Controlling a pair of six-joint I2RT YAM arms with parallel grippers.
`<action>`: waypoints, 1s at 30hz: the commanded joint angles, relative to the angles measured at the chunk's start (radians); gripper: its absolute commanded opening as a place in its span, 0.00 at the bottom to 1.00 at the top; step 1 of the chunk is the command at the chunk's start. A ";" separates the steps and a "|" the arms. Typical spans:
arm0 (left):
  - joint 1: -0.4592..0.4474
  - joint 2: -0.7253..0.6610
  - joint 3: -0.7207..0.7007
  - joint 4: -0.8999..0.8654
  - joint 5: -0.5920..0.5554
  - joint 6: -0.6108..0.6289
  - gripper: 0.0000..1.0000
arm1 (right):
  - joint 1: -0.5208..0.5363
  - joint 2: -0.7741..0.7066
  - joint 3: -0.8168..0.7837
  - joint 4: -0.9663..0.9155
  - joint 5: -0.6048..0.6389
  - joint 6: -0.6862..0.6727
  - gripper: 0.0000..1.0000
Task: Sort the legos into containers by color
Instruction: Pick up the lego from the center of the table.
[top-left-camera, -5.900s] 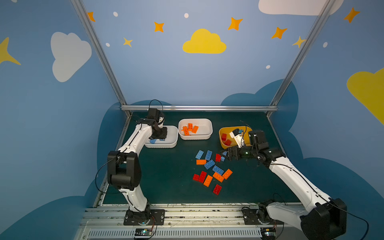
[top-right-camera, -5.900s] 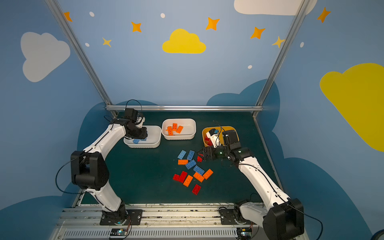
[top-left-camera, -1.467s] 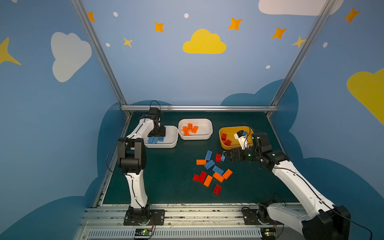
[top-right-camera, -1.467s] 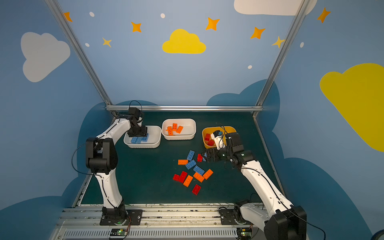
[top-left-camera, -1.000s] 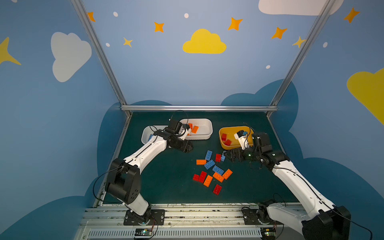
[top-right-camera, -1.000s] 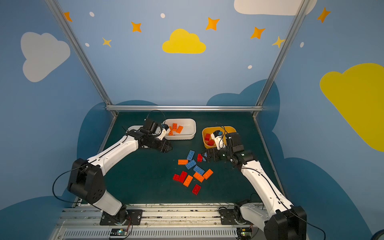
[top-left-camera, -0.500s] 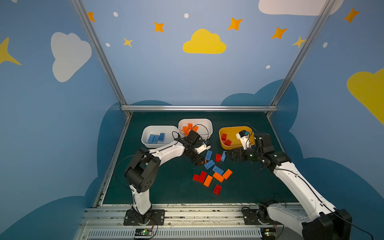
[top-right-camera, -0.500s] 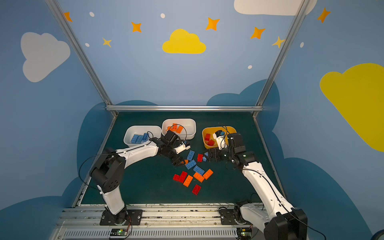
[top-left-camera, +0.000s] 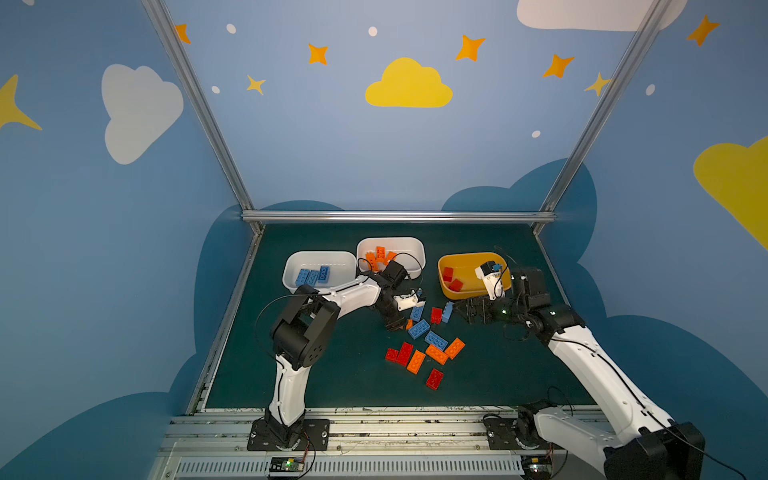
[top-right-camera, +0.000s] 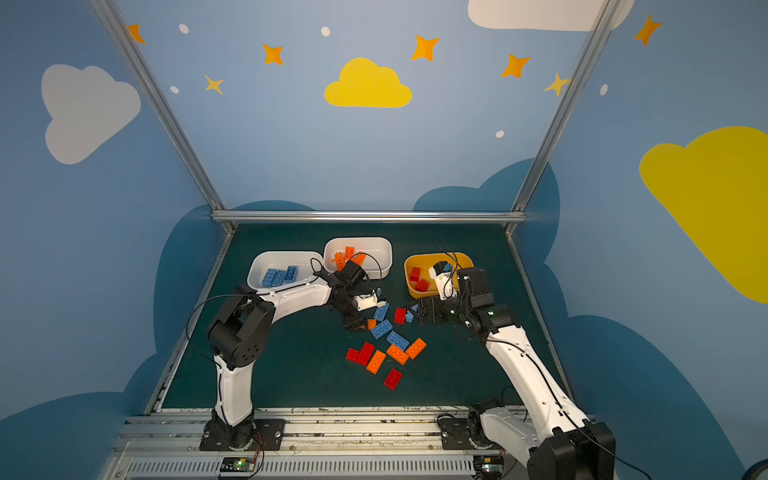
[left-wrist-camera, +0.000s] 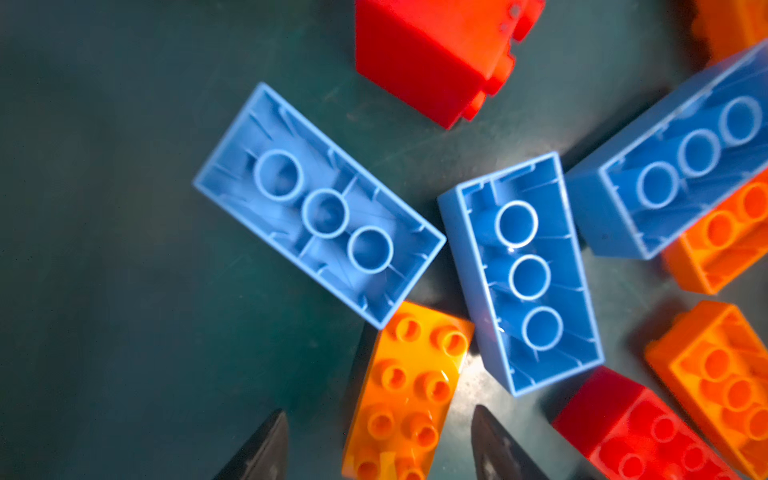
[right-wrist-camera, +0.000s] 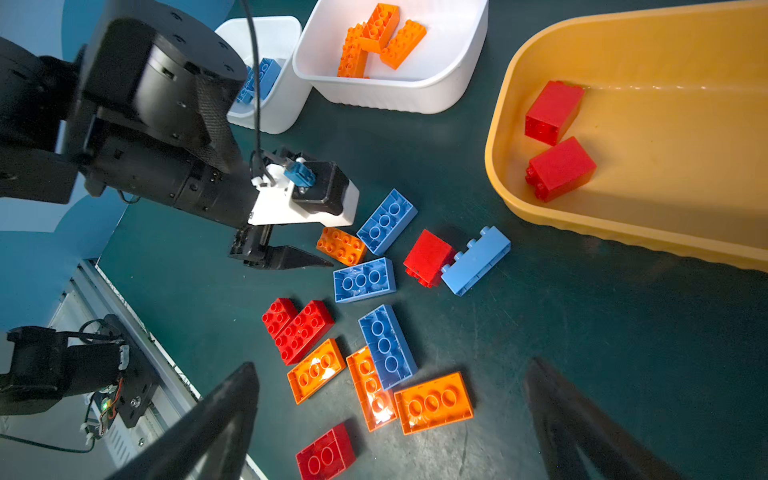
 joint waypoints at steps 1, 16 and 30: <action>-0.012 0.016 0.013 -0.027 0.008 0.025 0.67 | -0.004 -0.003 -0.010 -0.008 0.004 -0.007 0.98; -0.033 0.070 0.059 -0.068 -0.067 0.067 0.36 | -0.009 0.000 0.000 -0.020 0.001 -0.011 0.98; 0.033 -0.059 0.158 -0.168 -0.061 -0.148 0.33 | -0.013 -0.003 -0.004 -0.012 0.002 -0.007 0.98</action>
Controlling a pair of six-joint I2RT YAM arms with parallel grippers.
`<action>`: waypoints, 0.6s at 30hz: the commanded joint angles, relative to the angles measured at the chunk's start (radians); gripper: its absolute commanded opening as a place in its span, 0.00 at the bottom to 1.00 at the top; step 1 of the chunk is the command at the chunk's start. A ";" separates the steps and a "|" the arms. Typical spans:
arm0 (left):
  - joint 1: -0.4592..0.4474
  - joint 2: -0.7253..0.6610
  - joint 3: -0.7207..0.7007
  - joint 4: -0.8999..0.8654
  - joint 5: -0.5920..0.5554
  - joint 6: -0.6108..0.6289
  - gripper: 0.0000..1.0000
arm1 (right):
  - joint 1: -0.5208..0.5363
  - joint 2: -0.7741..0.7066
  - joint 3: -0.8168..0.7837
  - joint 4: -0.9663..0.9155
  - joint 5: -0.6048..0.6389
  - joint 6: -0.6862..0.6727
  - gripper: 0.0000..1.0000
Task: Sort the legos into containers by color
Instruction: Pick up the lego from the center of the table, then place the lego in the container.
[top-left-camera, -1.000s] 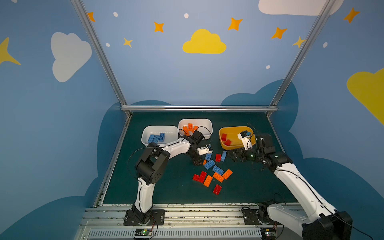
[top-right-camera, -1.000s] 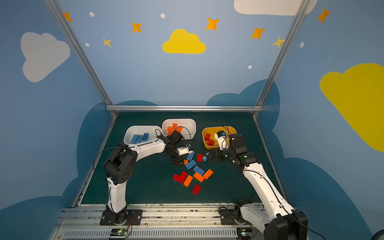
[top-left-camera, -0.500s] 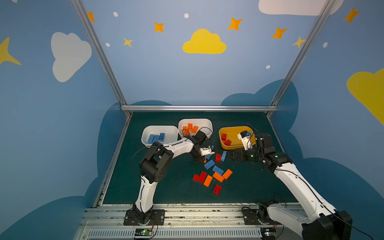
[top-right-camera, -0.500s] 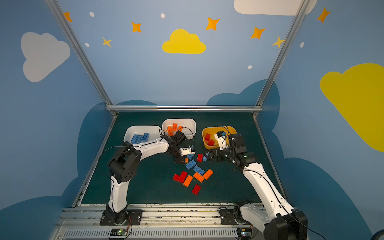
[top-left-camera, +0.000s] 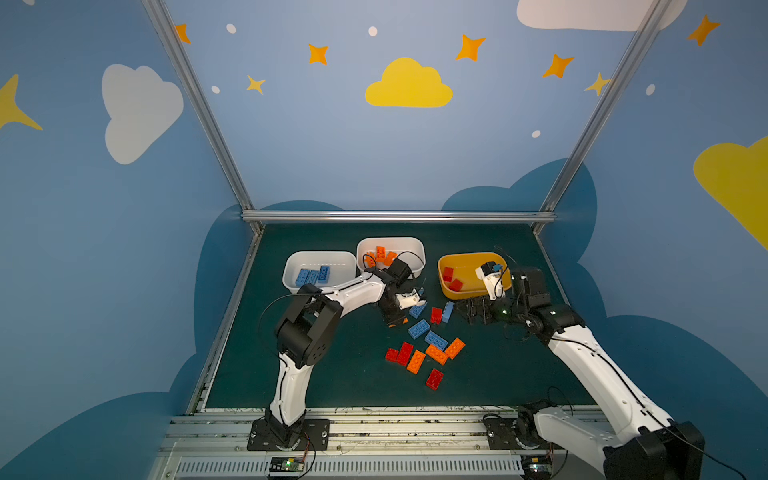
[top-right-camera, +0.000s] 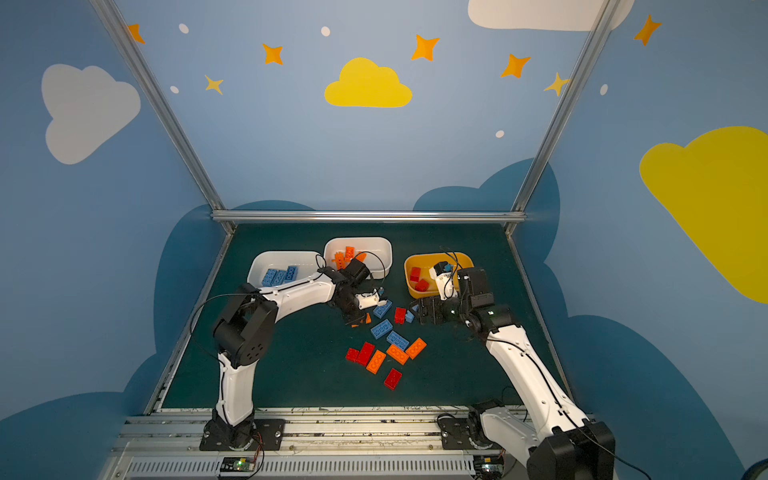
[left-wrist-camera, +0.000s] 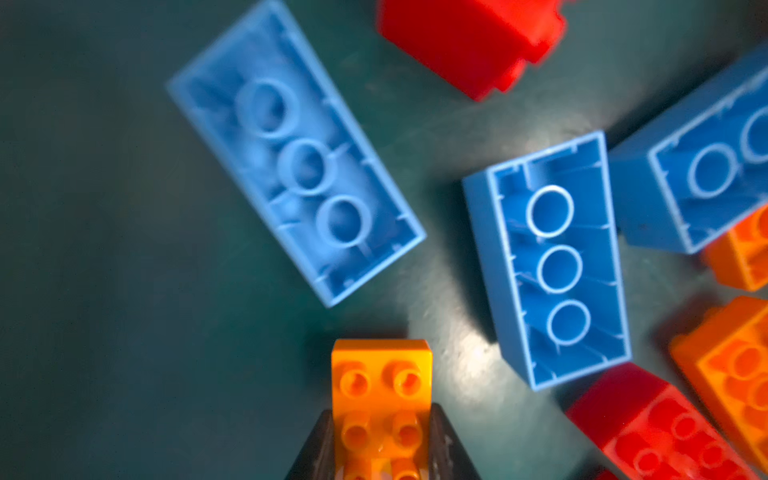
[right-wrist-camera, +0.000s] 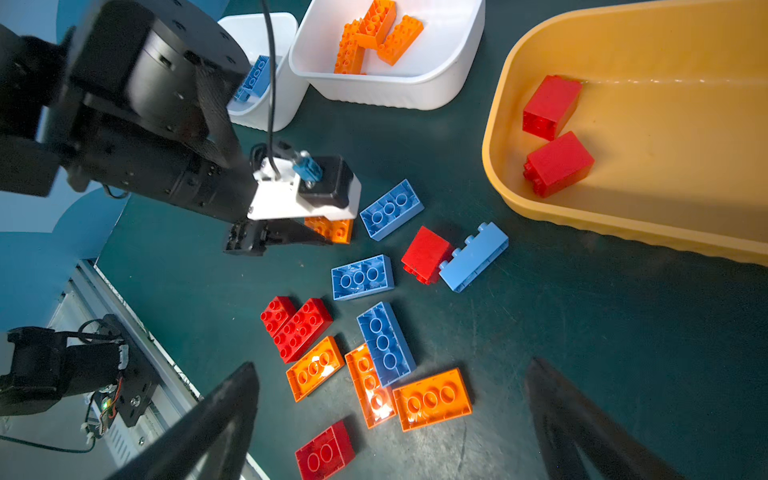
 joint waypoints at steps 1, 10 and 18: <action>0.037 -0.072 0.071 -0.046 0.024 -0.115 0.33 | -0.005 -0.005 -0.003 -0.003 0.001 -0.007 0.98; 0.136 -0.050 0.298 0.031 0.034 -0.334 0.35 | -0.010 -0.007 0.002 -0.005 0.003 -0.006 0.98; 0.211 0.226 0.681 -0.105 -0.102 -0.418 0.34 | -0.018 -0.018 0.000 -0.018 0.012 -0.012 0.98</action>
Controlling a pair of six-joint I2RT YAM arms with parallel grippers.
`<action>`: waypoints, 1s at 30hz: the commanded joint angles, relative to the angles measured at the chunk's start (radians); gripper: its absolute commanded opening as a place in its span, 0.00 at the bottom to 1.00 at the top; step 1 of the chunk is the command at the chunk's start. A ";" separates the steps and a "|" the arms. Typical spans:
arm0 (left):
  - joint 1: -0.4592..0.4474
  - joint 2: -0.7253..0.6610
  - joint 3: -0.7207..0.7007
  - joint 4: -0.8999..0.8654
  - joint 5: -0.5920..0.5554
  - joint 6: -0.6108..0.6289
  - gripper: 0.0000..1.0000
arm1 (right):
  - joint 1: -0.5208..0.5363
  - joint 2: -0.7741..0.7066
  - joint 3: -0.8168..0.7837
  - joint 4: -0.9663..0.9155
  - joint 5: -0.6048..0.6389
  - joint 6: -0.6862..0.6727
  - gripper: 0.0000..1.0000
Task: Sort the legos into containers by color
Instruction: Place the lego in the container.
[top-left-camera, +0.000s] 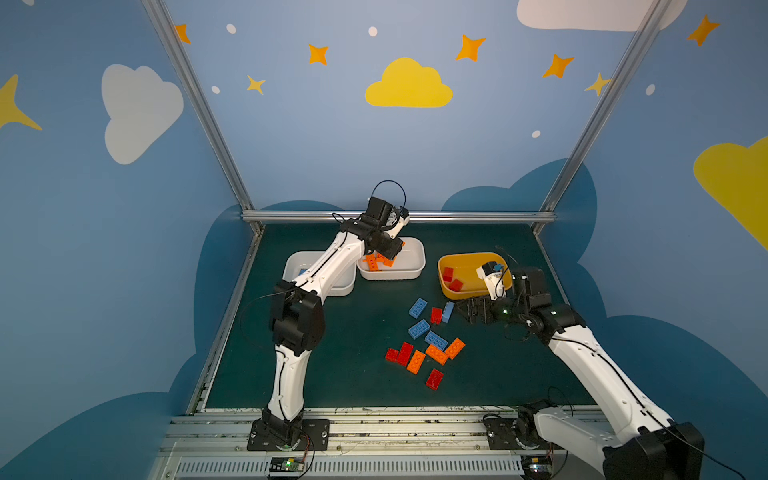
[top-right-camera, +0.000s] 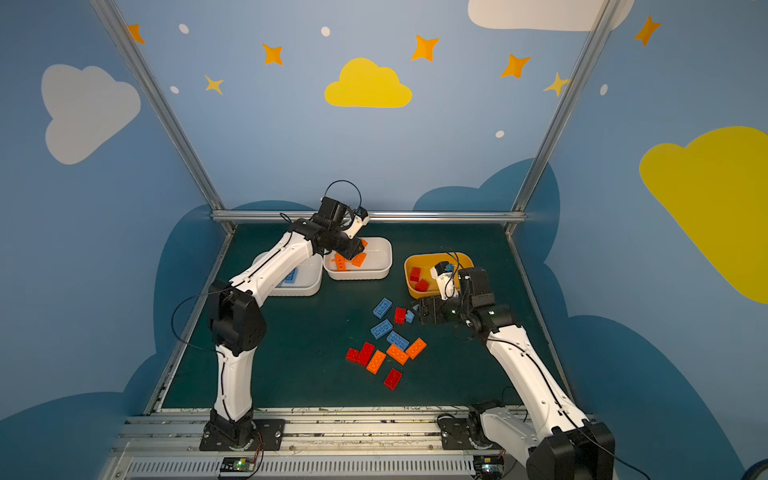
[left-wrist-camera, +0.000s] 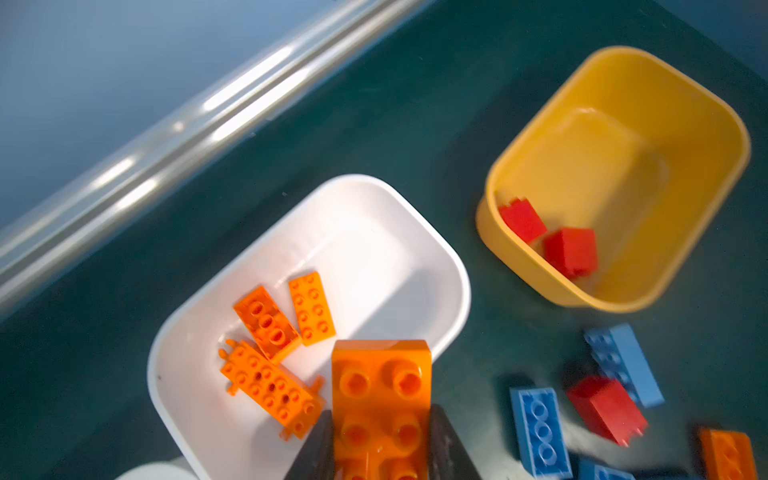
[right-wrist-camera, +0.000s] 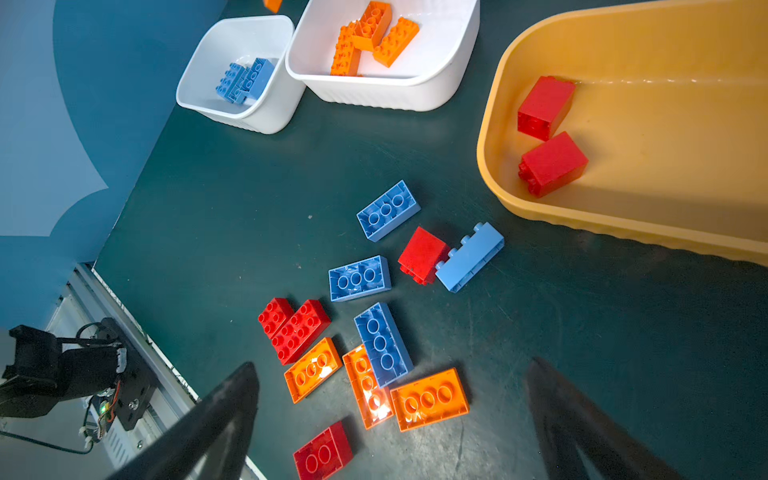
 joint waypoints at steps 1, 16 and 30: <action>0.025 0.130 0.125 -0.122 -0.052 -0.056 0.34 | -0.008 -0.021 0.000 -0.020 0.014 -0.011 0.98; 0.033 0.292 0.246 -0.264 -0.123 0.088 0.39 | -0.027 -0.017 -0.004 -0.019 -0.007 -0.013 0.98; 0.008 0.044 0.038 -0.325 0.099 0.138 0.71 | -0.028 -0.028 0.021 -0.037 -0.006 -0.017 0.98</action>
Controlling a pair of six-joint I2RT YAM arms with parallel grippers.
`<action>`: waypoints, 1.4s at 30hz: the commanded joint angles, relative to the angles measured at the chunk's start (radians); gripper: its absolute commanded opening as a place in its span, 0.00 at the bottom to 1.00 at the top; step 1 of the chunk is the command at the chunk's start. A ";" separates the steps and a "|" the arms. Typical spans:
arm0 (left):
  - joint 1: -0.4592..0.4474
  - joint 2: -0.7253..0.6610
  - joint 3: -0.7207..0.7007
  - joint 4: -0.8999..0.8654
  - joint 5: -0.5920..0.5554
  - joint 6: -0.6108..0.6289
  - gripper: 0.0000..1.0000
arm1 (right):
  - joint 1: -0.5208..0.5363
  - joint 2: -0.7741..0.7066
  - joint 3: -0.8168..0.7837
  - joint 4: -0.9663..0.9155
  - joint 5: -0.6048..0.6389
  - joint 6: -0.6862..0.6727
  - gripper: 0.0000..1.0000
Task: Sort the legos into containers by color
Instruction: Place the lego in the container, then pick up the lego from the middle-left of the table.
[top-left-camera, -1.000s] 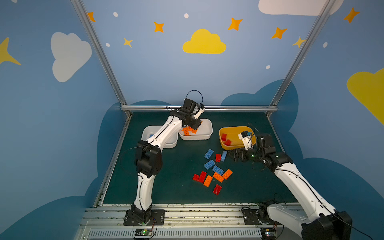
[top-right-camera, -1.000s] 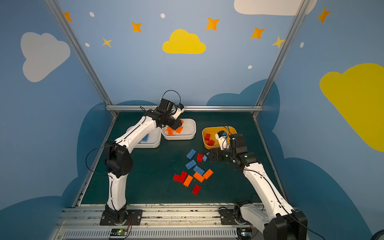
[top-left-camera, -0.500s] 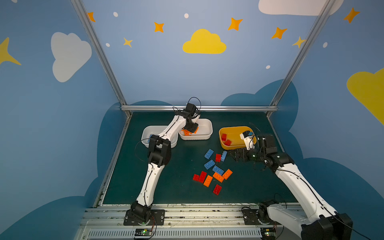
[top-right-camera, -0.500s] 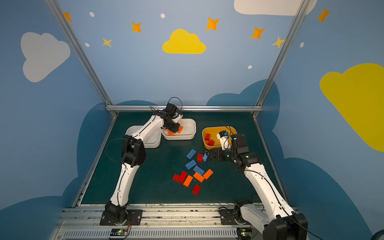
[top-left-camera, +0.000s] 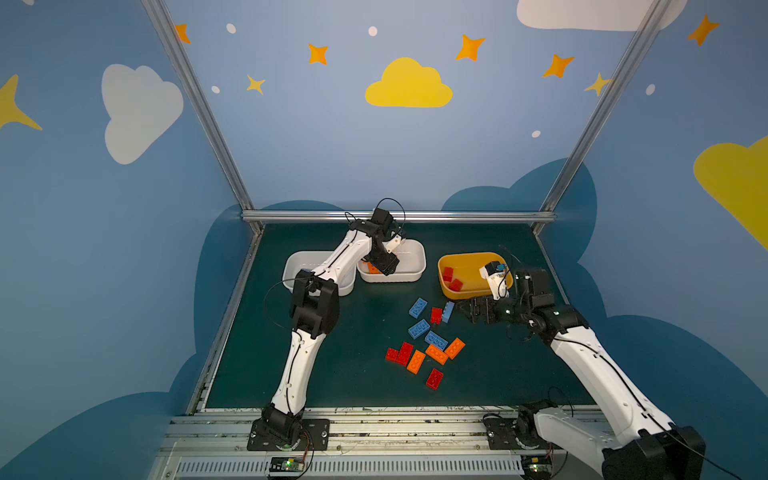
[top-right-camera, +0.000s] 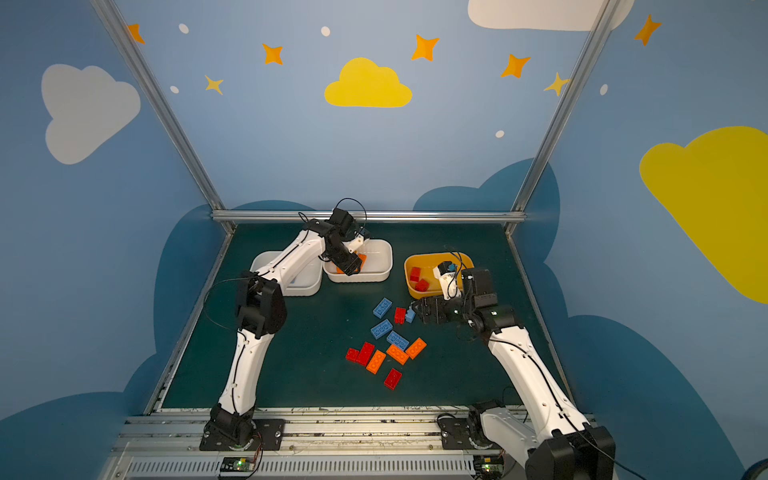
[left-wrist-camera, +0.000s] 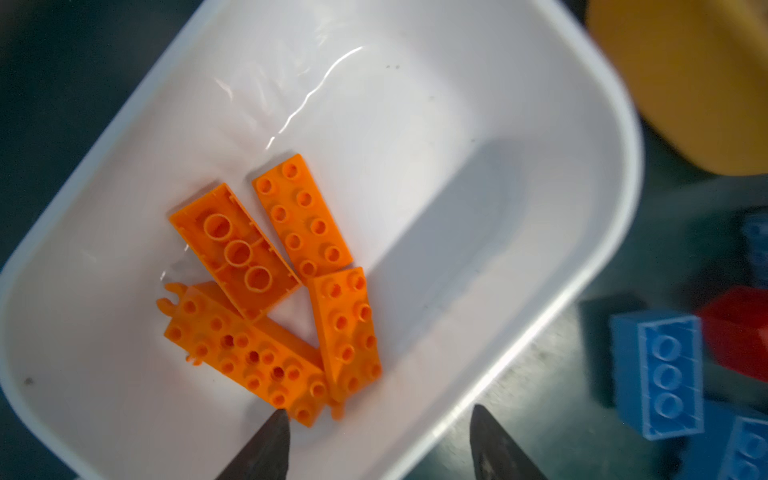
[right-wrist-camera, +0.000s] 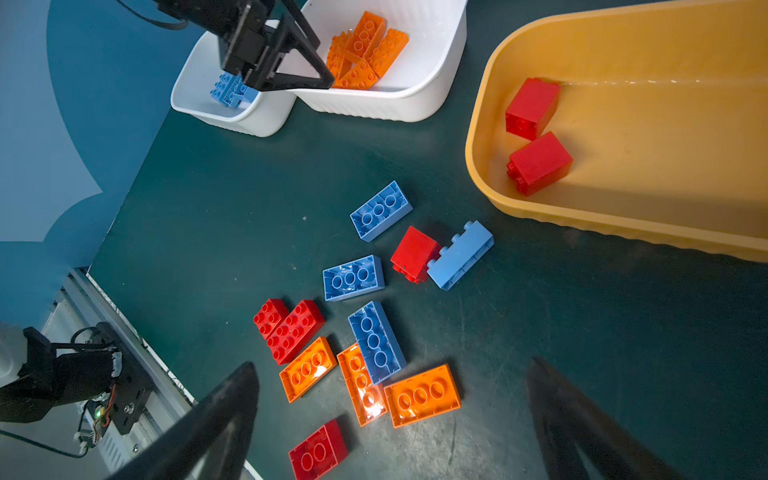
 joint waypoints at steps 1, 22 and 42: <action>-0.010 -0.148 -0.122 -0.012 0.093 -0.032 0.71 | -0.005 -0.020 0.021 -0.026 -0.004 -0.007 0.98; -0.328 -0.756 -1.075 0.289 0.030 -0.632 0.75 | -0.002 -0.033 -0.002 -0.020 -0.059 0.007 0.98; -0.452 -0.623 -1.207 0.357 -0.070 -0.714 0.65 | 0.005 -0.044 -0.026 -0.020 -0.051 0.012 0.98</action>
